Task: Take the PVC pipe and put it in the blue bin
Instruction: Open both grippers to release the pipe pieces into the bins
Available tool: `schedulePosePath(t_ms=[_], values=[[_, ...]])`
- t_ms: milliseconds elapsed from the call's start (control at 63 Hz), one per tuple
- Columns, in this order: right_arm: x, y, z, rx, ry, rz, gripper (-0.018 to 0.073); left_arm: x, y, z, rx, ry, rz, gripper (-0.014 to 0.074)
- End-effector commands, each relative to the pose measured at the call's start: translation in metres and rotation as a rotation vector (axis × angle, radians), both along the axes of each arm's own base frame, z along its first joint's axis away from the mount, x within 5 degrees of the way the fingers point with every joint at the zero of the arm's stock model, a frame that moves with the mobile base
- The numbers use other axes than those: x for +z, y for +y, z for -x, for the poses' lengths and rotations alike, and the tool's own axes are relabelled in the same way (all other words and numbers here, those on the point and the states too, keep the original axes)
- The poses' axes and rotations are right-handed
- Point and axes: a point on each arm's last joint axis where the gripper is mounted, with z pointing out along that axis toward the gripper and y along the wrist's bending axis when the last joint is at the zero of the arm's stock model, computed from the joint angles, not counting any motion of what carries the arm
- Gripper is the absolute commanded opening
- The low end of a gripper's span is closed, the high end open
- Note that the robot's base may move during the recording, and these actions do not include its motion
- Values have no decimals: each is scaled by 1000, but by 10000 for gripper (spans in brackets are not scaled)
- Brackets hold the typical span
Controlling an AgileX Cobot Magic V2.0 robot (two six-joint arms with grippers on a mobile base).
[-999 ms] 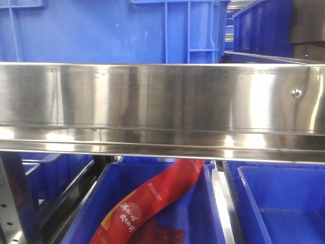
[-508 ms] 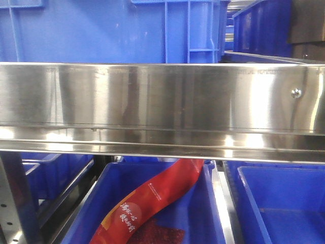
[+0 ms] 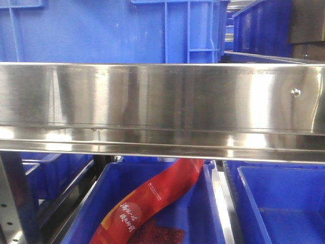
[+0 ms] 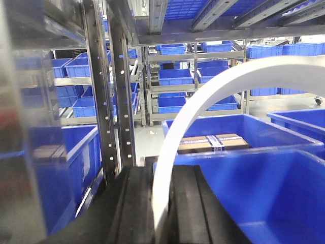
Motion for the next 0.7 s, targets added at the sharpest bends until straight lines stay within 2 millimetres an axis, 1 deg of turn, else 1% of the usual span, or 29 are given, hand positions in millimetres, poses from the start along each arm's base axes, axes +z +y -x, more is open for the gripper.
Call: schedulePosePath(t_ms=[0,79,159,238,254,301,381,523,682], values=[[15,-4,11,0,-47,34,118,9,-3,-5,-9,-33,5,-107],[20,-5,19,6,-51,57,57,9,-4,-15,-9,-25,3,-62],[26,-7,26,10,-60,74,-32,7,-5,-24,-9,-14,2,31],[31,-9,34,15,-62,85,-158,4,-6,-32,-9,-1,0,123],[31,-9,35,16,-62,87,-169,2,-7,-34,-9,5,-1,135],[35,-11,39,16,-70,93,-169,0,-7,-38,-9,13,-2,168],[40,-12,47,20,-75,93,-169,-4,-8,-44,-9,19,-2,192],[46,-16,59,23,-80,122,-169,-7,-9,-51,-12,9,-1,193],[51,-26,69,5,-67,133,-169,-5,-9,-51,-15,-21,30,193]])
